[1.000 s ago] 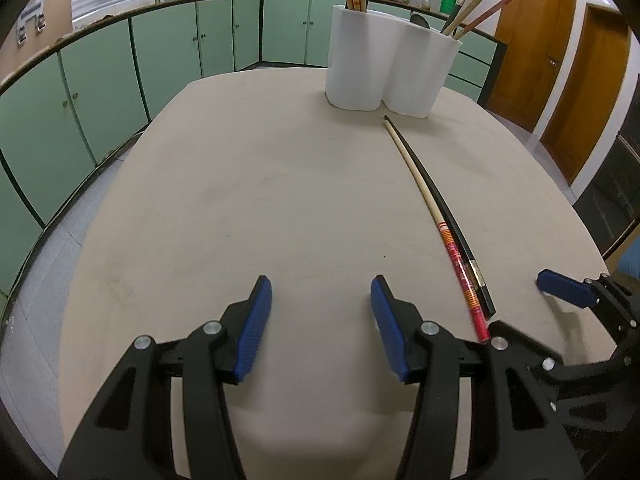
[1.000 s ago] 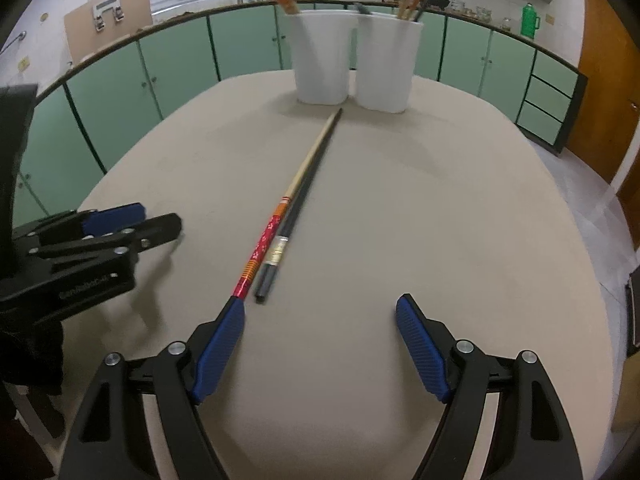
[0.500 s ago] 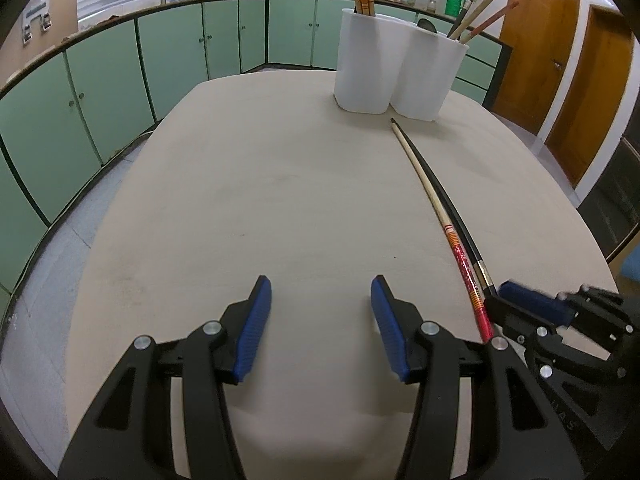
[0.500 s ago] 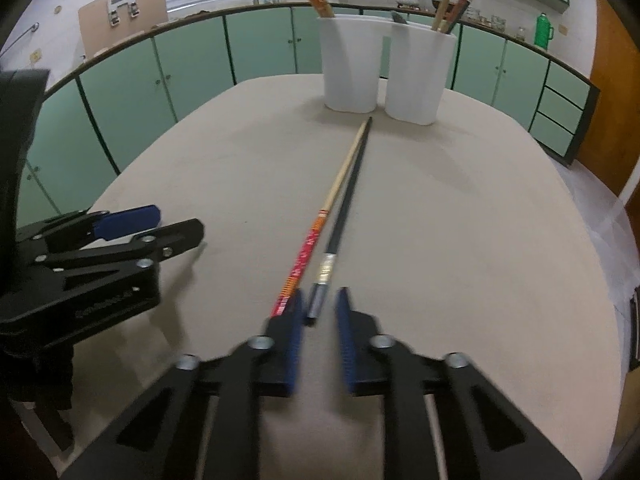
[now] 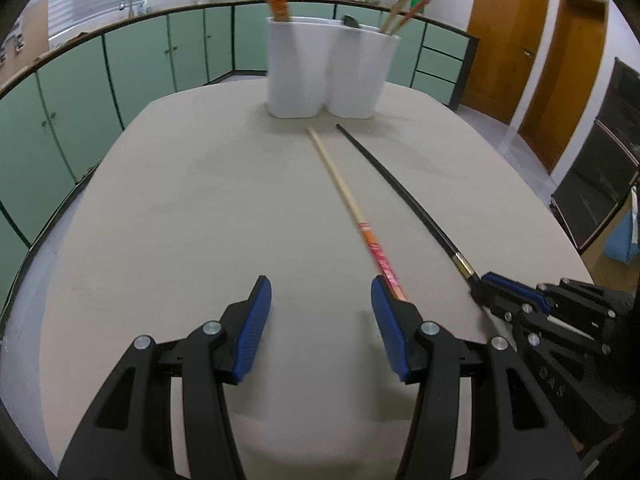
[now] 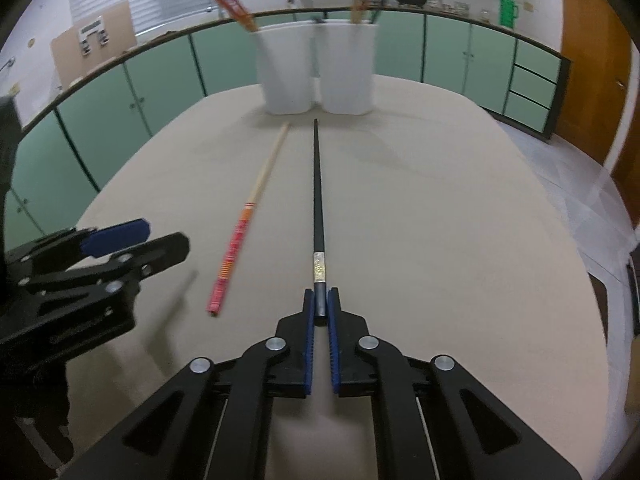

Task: Organize utensils
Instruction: 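Grasp the black chopstick with the right tool while the left tool grasps the red-patterned chopstick, then lift both chopsticks and carry them over the white holder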

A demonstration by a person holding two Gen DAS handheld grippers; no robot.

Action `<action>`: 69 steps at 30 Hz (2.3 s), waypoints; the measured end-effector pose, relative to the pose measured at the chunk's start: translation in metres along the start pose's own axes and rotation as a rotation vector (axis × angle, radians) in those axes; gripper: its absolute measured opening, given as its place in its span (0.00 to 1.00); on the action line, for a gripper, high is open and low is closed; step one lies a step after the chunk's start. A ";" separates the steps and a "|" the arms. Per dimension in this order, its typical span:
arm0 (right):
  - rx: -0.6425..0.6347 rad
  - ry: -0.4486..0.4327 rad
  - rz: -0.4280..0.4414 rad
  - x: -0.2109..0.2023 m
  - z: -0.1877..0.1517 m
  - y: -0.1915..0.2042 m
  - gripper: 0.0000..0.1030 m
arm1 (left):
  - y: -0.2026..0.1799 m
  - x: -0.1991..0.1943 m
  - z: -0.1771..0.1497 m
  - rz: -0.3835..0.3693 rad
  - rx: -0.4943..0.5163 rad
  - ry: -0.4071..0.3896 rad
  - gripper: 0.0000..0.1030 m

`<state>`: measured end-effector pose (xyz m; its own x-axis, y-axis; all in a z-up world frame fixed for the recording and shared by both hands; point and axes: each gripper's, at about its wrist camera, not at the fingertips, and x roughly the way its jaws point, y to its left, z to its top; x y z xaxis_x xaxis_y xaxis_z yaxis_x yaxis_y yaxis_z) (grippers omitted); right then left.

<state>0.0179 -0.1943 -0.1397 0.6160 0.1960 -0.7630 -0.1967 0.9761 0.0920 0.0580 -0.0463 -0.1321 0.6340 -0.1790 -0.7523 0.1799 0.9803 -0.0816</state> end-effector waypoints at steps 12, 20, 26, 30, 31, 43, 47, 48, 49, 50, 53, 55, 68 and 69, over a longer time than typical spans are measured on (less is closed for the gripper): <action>0.061 -0.008 -0.017 0.000 0.002 -0.026 0.06 | -0.033 0.011 -0.011 -0.024 0.004 0.050 0.46; 0.055 -0.004 0.009 0.002 0.001 -0.023 0.06 | -0.039 0.011 -0.014 0.039 -0.007 0.039 0.36; 0.042 0.003 0.008 0.002 0.001 -0.021 0.07 | -0.041 0.011 -0.013 0.063 -0.003 0.039 0.27; 0.039 0.003 0.007 0.002 0.001 -0.020 0.07 | -0.038 0.010 -0.012 0.063 -0.022 0.035 0.12; 0.045 0.003 0.013 0.002 0.000 -0.021 0.07 | -0.038 0.011 -0.011 0.063 -0.024 0.035 0.09; 0.030 -0.060 0.027 -0.022 0.009 -0.024 0.06 | -0.029 -0.010 -0.003 0.060 -0.038 -0.004 0.05; 0.012 -0.115 0.032 -0.044 0.020 -0.025 0.06 | -0.028 -0.032 0.008 0.074 -0.015 -0.069 0.05; 0.011 -0.130 0.036 -0.050 0.024 -0.025 0.06 | -0.029 -0.039 0.012 0.078 -0.010 -0.088 0.05; 0.009 -0.141 0.038 -0.054 0.026 -0.026 0.06 | -0.028 -0.046 0.016 0.080 -0.004 -0.111 0.05; 0.007 -0.161 0.041 -0.062 0.031 -0.026 0.06 | -0.028 -0.054 0.021 0.079 0.001 -0.133 0.05; -0.003 -0.199 0.050 -0.077 0.043 -0.027 0.06 | -0.029 -0.073 0.034 0.074 0.009 -0.189 0.05; -0.005 -0.223 0.064 -0.087 0.052 -0.028 0.06 | -0.029 -0.082 0.041 0.070 0.016 -0.217 0.05; -0.073 -0.316 0.146 -0.120 0.118 -0.026 0.06 | -0.027 -0.119 0.096 -0.007 0.049 -0.340 0.05; -0.080 -0.314 0.153 -0.120 0.124 -0.026 0.06 | -0.028 -0.120 0.100 -0.006 0.057 -0.348 0.05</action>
<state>0.0433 -0.2312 0.0291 0.7765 0.3705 -0.5097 -0.3560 0.9254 0.1304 0.0519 -0.0605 0.0257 0.8495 -0.2120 -0.4832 0.2200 0.9746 -0.0410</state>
